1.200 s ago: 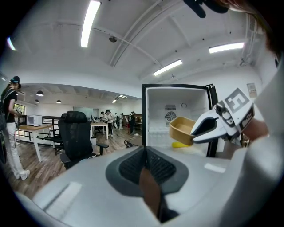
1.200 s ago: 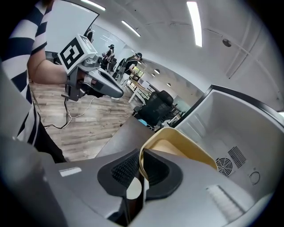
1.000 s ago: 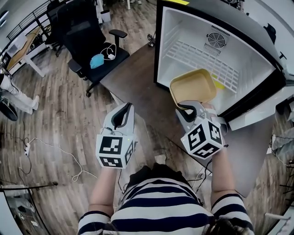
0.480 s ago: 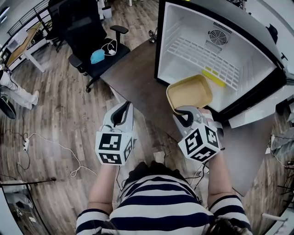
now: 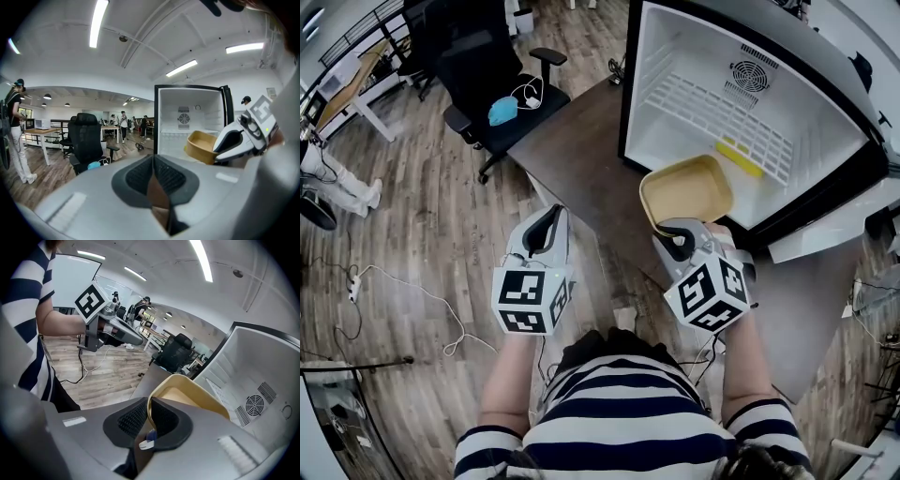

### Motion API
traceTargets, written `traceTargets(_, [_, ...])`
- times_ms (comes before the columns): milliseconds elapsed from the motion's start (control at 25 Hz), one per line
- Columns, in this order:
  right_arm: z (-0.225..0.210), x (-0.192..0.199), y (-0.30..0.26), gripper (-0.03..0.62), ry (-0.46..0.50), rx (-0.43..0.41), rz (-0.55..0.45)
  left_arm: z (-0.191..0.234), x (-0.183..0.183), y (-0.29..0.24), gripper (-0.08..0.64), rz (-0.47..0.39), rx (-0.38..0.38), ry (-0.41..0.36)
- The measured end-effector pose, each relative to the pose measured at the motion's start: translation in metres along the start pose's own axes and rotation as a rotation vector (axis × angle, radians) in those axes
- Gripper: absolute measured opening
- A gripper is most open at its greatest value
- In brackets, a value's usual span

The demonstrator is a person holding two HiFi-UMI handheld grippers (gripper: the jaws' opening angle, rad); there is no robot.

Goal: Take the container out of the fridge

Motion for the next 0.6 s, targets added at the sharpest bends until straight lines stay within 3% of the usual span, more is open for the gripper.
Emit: traceTargets(600, [-0.0004,-0.0043,0.0003,0.026,0.012,-0.008,0.0,0.0055,-0.0028,-0.0001,0.0,-0.004,-0.013,0.008])
Point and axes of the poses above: the fingertips, and each gripper's own axes: y backward along the fingers, z to its left, x out of its underside, the point moved 6 cm from there along y, backward along the fingers, and after that the axes turned 5 degrees about -z, right-handed, at the moved point
